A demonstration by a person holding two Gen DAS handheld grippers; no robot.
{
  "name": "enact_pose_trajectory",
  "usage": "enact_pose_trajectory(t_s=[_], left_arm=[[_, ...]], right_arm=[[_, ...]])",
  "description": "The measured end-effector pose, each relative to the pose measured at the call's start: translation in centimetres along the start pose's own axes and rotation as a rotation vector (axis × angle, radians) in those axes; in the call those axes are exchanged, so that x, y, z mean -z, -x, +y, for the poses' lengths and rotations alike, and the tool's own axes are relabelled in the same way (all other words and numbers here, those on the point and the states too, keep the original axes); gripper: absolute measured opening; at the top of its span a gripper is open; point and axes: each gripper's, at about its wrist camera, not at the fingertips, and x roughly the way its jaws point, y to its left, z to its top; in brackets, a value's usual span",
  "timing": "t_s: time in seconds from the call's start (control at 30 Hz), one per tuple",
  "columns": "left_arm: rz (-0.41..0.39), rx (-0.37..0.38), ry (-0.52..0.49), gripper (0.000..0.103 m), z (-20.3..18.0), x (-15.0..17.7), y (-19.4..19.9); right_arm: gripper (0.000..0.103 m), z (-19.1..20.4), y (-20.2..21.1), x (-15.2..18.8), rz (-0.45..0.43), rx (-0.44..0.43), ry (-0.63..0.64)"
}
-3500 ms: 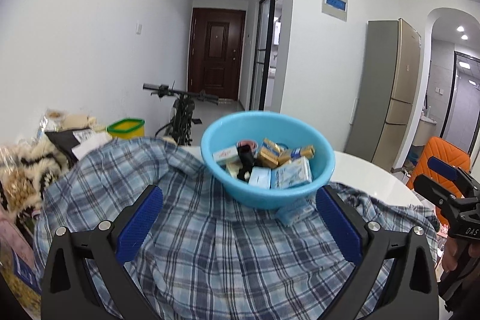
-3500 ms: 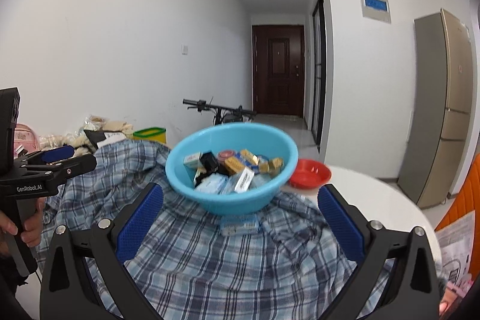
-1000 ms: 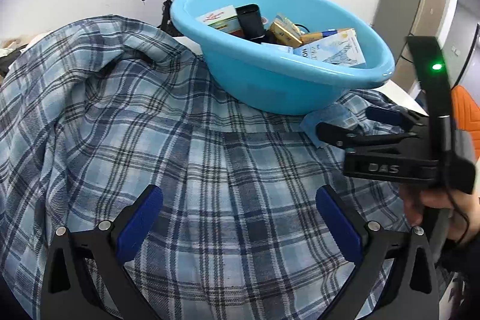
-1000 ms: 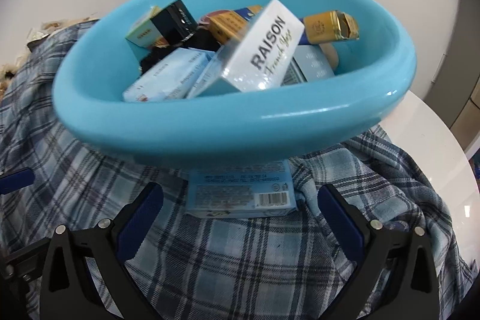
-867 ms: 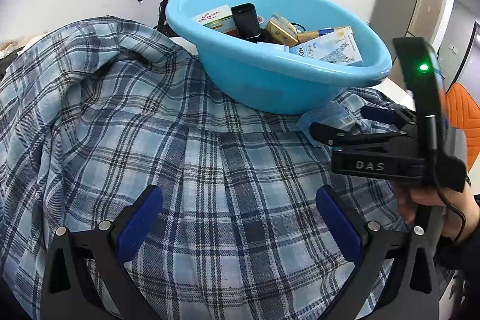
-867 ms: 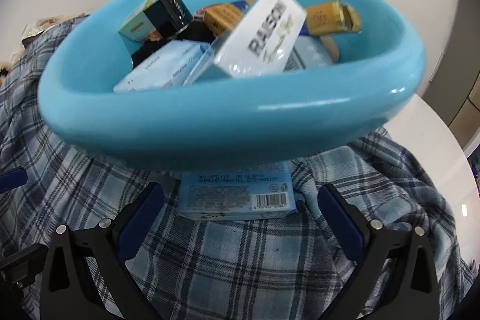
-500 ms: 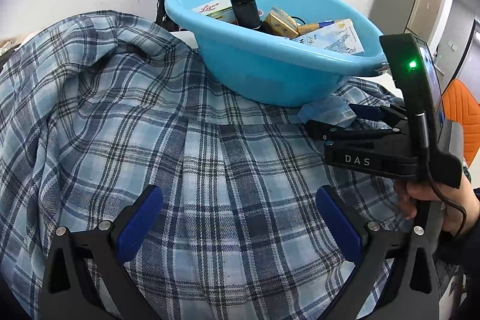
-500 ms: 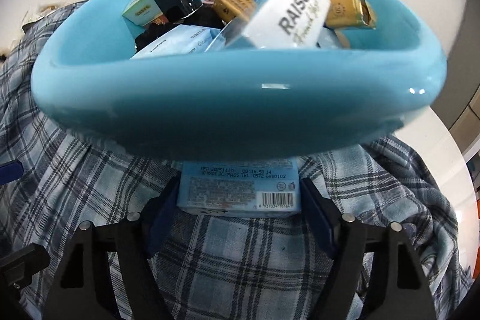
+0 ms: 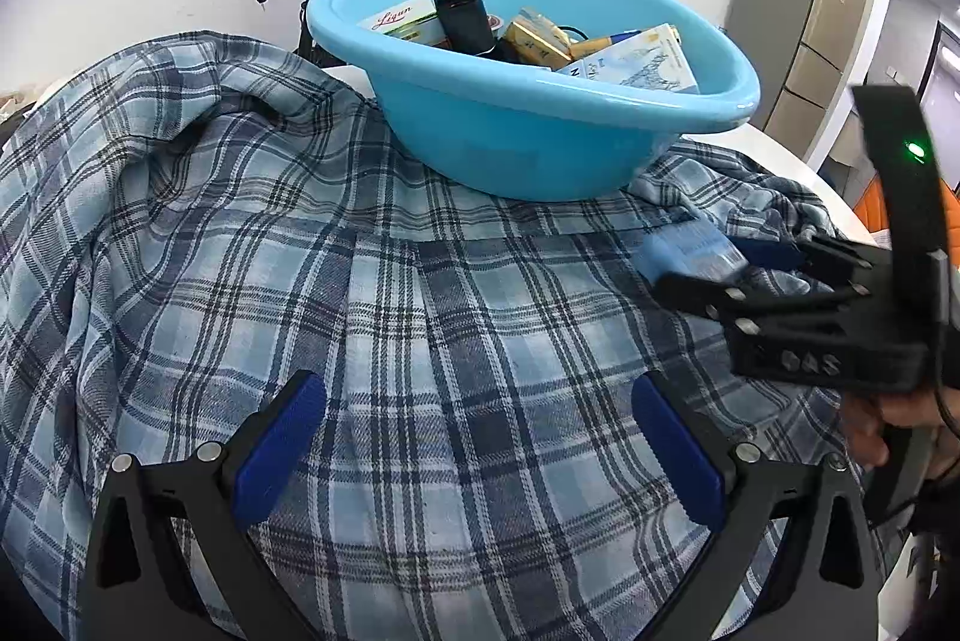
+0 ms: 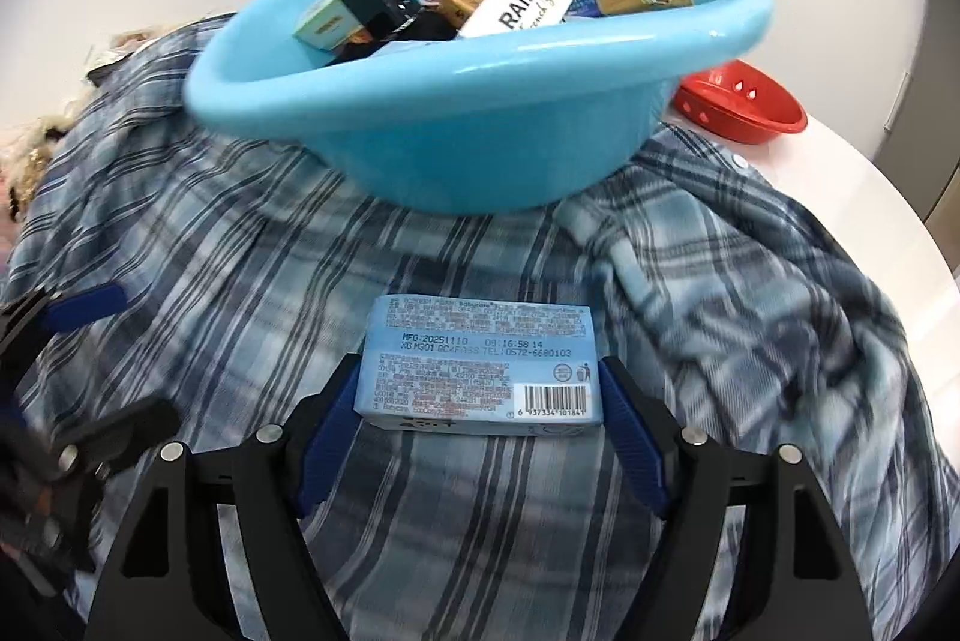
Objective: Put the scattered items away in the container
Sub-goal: 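Close the right gripper on the light-blue box, then lift the light-blue box with the right gripper up over the basin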
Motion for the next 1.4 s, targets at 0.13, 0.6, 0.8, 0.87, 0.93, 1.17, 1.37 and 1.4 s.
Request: enact_pose_trajectory(t_s=[0.13,0.6,0.8,0.87,0.93,1.17,1.37,1.4], left_arm=[[-0.010,-0.005,0.017,0.103,0.0,0.4,0.5],[-0.069,-0.040,0.029,0.103,0.1,3.9,4.0],[-0.105,-0.064,0.034,0.103,-0.3,5.8,6.1],[-0.120,-0.060,0.036,0.103,-0.5,6.4,7.0],[-0.128,-0.054,0.033,0.103,-0.8,6.9,7.5],[-0.108,-0.060,0.022,0.103,-1.4,7.3,7.0],[-0.166,-0.070,0.031,0.103,-1.4,5.8,8.4],[-0.184,-0.073,0.029,0.103,-1.5,5.4,8.8]], right_arm=[[0.075,1.0,1.7,0.9,-0.028,0.002,0.006],[0.075,0.7,7.7,8.1,-0.085,0.053,-0.064],[0.075,1.1,9.9,10.5,-0.134,0.082,-0.115],[0.075,1.5,10.5,11.2,-0.147,0.100,-0.119],[0.075,1.6,10.7,11.7,-0.147,0.098,-0.128],[0.075,1.9,10.4,11.6,-0.144,0.091,-0.135],[0.075,1.8,12.1,9.6,-0.226,0.111,-0.131],[0.075,1.8,12.6,9.1,-0.246,0.118,-0.126]])
